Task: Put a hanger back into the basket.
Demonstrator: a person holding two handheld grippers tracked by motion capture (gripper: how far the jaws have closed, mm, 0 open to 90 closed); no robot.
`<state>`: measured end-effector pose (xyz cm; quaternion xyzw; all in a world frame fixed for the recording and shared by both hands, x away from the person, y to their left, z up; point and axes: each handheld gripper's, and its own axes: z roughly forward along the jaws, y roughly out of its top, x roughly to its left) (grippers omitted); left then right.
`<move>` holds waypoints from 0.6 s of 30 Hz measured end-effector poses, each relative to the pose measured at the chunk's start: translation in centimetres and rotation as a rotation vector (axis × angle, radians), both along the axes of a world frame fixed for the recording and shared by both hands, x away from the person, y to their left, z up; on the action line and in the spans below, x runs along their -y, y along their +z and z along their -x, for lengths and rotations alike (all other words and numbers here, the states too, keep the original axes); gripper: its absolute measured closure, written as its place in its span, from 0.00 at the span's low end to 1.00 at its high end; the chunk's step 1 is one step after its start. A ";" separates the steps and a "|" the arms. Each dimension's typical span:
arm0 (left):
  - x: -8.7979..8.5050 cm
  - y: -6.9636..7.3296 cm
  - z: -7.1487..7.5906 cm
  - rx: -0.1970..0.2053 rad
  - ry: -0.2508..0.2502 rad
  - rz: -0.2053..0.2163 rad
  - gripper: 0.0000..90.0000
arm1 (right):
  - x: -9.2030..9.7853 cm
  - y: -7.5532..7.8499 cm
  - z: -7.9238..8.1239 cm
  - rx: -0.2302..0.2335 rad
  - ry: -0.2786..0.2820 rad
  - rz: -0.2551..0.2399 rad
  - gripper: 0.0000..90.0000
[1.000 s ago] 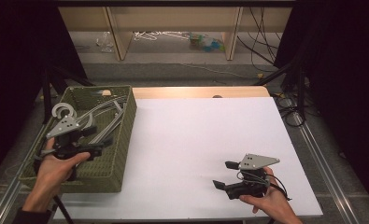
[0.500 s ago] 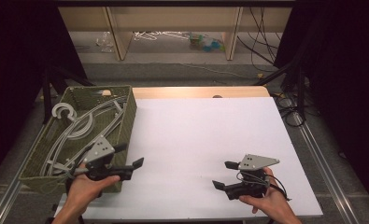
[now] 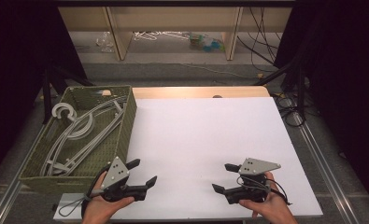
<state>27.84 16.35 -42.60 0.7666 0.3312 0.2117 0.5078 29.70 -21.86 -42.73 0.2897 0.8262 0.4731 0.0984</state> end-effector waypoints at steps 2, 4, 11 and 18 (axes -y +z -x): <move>0.0 -0.3 0.3 -0.003 -0.007 0.000 0.22 | 0.1 -0.2 0.5 0.009 -0.004 -0.001 0.21; 0.1 -0.5 0.3 -0.007 -0.011 0.004 0.22 | 0.1 -0.3 0.9 0.016 0.001 -0.003 0.20; 0.6 -1.1 0.5 0.000 -0.036 -0.029 0.22 | 0.1 -0.7 1.7 0.017 -0.005 0.005 0.19; 0.5 -1.1 0.5 -0.015 -0.032 -0.014 0.21 | 0.1 -0.7 1.7 0.033 -0.005 0.010 0.19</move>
